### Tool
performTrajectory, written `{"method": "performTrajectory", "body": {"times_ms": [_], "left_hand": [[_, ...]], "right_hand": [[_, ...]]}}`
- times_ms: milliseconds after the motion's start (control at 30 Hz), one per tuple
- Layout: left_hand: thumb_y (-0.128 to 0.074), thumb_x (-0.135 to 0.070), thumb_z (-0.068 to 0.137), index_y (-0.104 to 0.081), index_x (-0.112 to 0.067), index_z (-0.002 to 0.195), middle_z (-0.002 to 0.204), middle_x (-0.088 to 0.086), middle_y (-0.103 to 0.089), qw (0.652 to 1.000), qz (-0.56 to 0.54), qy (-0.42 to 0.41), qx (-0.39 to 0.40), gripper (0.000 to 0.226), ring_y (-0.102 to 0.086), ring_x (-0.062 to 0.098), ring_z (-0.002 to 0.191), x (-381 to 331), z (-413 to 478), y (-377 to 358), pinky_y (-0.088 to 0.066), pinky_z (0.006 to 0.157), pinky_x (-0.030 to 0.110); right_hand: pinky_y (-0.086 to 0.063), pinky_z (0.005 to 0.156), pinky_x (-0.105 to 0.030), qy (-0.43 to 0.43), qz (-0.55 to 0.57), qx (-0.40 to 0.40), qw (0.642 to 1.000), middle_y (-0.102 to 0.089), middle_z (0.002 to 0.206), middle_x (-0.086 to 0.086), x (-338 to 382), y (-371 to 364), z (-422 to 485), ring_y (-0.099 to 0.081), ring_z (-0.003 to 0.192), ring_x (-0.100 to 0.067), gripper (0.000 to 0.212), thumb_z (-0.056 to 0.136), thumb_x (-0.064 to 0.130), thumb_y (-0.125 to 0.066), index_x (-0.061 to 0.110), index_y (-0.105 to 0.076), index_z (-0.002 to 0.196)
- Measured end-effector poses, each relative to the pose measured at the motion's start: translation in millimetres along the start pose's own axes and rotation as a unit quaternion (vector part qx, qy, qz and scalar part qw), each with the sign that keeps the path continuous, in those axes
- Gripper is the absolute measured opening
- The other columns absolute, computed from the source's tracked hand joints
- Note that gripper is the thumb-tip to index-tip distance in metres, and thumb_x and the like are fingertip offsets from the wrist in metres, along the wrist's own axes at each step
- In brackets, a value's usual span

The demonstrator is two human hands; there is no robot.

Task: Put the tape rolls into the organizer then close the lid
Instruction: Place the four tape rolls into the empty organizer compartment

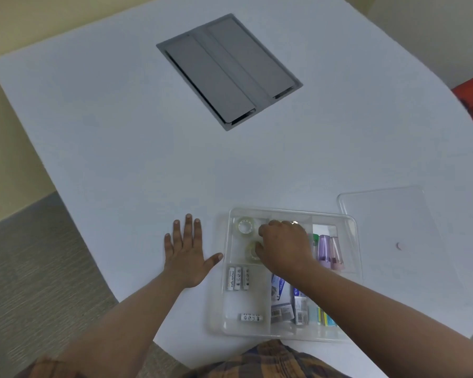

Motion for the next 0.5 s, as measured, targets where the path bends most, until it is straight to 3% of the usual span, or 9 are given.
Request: {"method": "performTrajectory", "body": {"times_ms": [233, 333, 500], "left_hand": [[-0.002, -0.082, 0.073, 0.032, -0.017, 0.141, 0.149, 0.003, 0.042, 0.998, -0.015, -0.017, -0.064, 0.100, 0.039, 0.031, 0.136, 0.4, -5.0, -3.8, 0.011, 0.116, 0.055], [0.001, -0.081, 0.075, 0.029, -0.016, 0.142, 0.151, 0.005, 0.038, 0.995, -0.005, -0.025, -0.100, 0.098, 0.035, 0.031, 0.138, 1.5, -6.8, -4.7, 0.010, 0.115, 0.055], [-0.008, -0.079, 0.080, 0.020, -0.016, 0.147, 0.156, 0.006, 0.028, 0.991, -0.011, -0.034, -0.125, 0.097, 0.027, 0.031, 0.142, 2.4, -8.8, -6.3, 0.008, 0.116, 0.054]], "right_hand": [[-0.047, 0.064, -0.029, -0.108, 0.095, -0.086, 0.986, -0.068, 0.083, 0.003, -48.7, 29.4, -55.2, -0.064, 0.077, -0.023, 0.022, 0.082, 0.033, -0.061, 0.025, -0.069, 0.101], [-0.046, 0.061, -0.027, -0.186, 0.127, -0.133, 0.965, -0.070, 0.089, 0.003, -79.0, 33.9, -89.1, -0.064, 0.076, -0.020, 0.024, 0.082, 0.032, -0.067, 0.026, -0.068, 0.105], [-0.054, 0.072, -0.036, -0.333, 0.167, -0.142, 0.917, -0.067, 0.103, 0.001, -127.3, 17.0, -149.5, -0.066, 0.087, -0.020, 0.032, 0.086, 0.031, -0.066, 0.022, -0.063, 0.116]]}}
Point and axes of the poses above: each hand's wrist, its own z-axis towards the middle knuckle, its own y-axis out of the back of the hand, x = y × z, the point moved 4 cm from there along z, towards the middle knuckle
